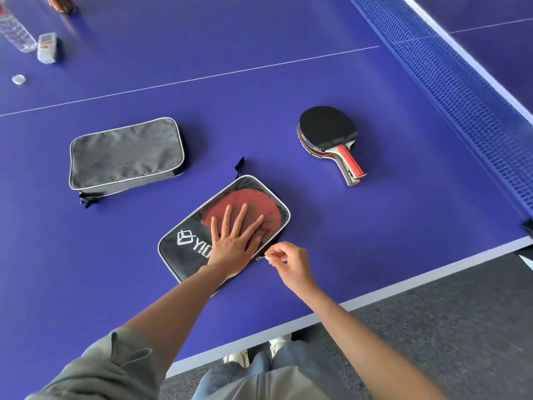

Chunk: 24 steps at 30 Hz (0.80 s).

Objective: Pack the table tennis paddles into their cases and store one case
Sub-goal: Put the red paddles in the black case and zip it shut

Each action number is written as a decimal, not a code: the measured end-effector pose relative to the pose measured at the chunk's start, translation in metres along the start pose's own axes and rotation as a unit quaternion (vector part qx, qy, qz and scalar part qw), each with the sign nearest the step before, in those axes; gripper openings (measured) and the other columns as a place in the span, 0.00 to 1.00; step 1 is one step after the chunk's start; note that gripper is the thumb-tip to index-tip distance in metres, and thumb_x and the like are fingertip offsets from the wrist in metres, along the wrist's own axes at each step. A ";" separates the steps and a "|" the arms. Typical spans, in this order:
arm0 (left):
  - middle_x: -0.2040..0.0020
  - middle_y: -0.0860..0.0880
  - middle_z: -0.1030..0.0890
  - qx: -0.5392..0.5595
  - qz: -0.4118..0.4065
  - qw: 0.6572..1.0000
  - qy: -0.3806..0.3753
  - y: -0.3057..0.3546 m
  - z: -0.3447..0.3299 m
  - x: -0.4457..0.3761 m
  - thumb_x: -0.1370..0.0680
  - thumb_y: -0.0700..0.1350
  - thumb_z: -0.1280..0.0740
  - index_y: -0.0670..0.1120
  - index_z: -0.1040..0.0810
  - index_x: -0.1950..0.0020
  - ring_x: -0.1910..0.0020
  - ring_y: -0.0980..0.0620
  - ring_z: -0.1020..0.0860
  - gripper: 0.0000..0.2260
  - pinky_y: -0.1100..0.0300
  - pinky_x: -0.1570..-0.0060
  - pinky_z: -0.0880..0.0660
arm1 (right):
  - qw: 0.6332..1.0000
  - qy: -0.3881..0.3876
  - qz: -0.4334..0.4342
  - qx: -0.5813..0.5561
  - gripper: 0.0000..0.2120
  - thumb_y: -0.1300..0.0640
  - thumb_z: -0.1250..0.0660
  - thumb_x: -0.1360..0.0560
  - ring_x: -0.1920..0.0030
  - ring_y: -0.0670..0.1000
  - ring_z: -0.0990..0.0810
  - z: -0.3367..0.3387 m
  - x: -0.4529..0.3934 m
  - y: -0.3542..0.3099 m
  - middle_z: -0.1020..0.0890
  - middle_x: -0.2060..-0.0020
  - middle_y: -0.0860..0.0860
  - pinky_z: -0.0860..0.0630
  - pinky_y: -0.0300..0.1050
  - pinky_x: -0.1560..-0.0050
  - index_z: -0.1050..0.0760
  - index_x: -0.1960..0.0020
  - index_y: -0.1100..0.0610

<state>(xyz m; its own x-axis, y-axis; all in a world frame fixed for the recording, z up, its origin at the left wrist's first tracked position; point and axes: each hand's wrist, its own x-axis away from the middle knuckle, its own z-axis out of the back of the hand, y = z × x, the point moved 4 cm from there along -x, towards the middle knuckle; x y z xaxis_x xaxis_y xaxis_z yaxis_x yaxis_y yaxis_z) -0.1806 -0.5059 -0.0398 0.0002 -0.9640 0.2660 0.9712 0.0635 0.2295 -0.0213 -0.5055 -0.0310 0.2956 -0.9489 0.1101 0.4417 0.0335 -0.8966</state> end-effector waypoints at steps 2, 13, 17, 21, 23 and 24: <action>0.23 0.56 0.62 0.008 0.000 1.000 -0.005 0.000 0.001 0.000 0.20 0.61 0.55 0.67 0.57 0.27 0.24 0.46 0.66 0.22 0.41 0.29 0.66 | 1.000 0.011 -0.006 0.000 0.03 0.66 0.32 0.28 0.64 0.47 0.20 -0.001 0.001 0.001 0.16 0.62 0.54 0.25 0.33 0.61 0.19 0.57 0.62; 0.24 0.55 0.67 0.024 0.012 0.999 -0.040 0.004 0.005 0.003 0.25 0.69 0.50 0.66 0.58 0.26 0.27 0.46 0.72 0.30 0.38 0.31 0.71 | 0.995 0.066 -0.063 0.027 0.03 0.67 0.32 0.29 0.68 0.49 0.21 0.048 -0.042 0.007 0.16 0.65 0.58 0.27 0.29 0.64 0.20 0.59 0.62; 0.23 0.51 0.64 -0.009 0.019 0.998 -0.053 0.013 0.010 0.001 0.31 0.71 0.39 0.62 0.54 0.25 0.27 0.41 0.71 0.41 0.33 0.34 0.68 | 0.999 0.005 -0.038 0.034 0.01 0.68 0.30 0.30 0.68 0.46 0.21 0.047 -0.054 0.001 0.16 0.64 0.57 0.27 0.26 0.64 0.20 0.59 0.64; 0.23 0.50 0.63 -0.035 0.002 0.998 -0.050 0.012 0.011 0.003 0.28 0.66 0.38 0.60 0.53 0.24 0.26 0.39 0.69 0.38 0.31 0.32 0.64 | 1.000 0.006 -0.020 0.017 0.02 0.68 0.29 0.31 0.66 0.43 0.20 0.042 -0.048 0.002 0.16 0.62 0.57 0.25 0.28 0.61 0.18 0.58 0.64; 0.23 0.52 0.63 -0.034 -0.025 0.998 -0.056 0.000 0.013 0.007 0.29 0.65 0.37 0.61 0.52 0.25 0.26 0.42 0.70 0.38 0.33 0.31 0.65 | 1.000 -0.006 -0.008 0.007 0.02 0.67 0.27 0.32 0.66 0.44 0.19 0.038 -0.045 0.000 0.15 0.63 0.56 0.23 0.32 0.60 0.18 0.59 0.63; 0.23 0.53 0.63 -0.032 -0.040 0.997 -0.059 -0.009 0.014 0.011 0.29 0.64 0.36 0.61 0.51 0.25 0.26 0.43 0.70 0.38 0.34 0.30 0.66 | 1.000 -0.026 0.003 0.007 0.02 0.67 0.26 0.32 0.65 0.46 0.19 0.033 -0.042 -0.001 0.15 0.63 0.56 0.22 0.33 0.60 0.18 0.60 0.64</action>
<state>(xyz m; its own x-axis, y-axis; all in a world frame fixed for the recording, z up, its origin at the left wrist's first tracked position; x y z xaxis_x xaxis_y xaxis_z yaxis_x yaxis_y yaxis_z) -0.1922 -0.5131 -0.0256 -0.1018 -0.9280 0.3583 0.9802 -0.0321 0.1954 -0.0064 -0.4549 -0.0201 0.3415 -0.9313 0.1269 0.4508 0.0439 -0.8915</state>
